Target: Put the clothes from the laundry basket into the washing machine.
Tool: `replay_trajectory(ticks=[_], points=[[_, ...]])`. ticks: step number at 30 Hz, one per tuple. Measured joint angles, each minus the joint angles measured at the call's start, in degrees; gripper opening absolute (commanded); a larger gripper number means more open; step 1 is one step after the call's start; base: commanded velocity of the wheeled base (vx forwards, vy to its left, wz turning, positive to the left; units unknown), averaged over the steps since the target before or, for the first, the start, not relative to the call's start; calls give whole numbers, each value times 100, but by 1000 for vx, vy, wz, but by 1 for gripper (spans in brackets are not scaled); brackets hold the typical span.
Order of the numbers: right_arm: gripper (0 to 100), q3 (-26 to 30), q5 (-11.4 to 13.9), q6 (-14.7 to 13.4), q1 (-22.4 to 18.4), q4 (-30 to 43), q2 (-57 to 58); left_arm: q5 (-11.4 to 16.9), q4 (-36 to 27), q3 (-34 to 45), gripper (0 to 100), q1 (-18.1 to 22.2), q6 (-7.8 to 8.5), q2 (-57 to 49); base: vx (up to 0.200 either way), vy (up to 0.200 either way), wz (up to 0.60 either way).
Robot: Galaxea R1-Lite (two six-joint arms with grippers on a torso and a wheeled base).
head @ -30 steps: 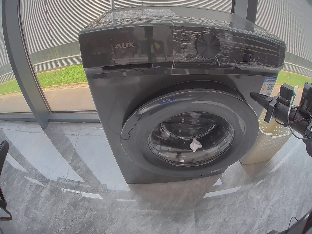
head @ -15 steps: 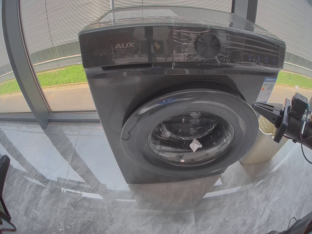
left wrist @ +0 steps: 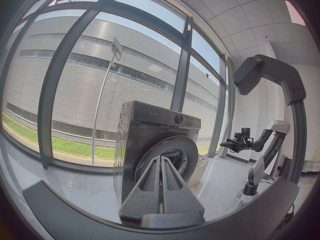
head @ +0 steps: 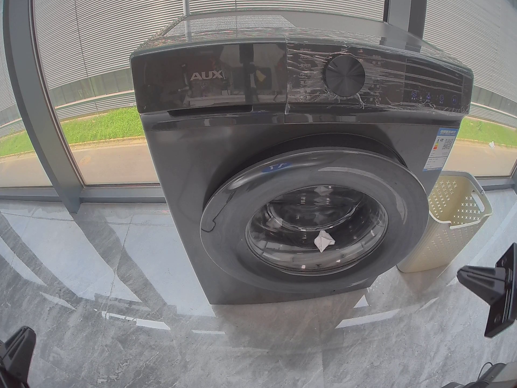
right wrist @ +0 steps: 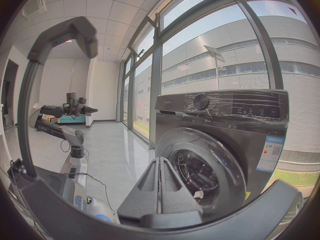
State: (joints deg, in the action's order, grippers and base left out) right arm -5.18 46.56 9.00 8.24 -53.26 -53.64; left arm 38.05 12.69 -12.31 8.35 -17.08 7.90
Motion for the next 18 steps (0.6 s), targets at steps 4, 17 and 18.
replay_trajectory(ticks=[4, 17, 18], points=[[0, 315, 16, -30, -12, 172, 664, 65, -46, 272, 0, -34, 171, -127, 0, 0, 0], [0, 417, -154, -306, -393, 3093, 3079, -536, -293, 1078, 0, -61, 1371, -236, 0, 0, 0], [0, 419, -167, -317, -452, 3532, 3421, -712, -341, 1097, 0, -61, 1418, -239, 0, 0, 0]])
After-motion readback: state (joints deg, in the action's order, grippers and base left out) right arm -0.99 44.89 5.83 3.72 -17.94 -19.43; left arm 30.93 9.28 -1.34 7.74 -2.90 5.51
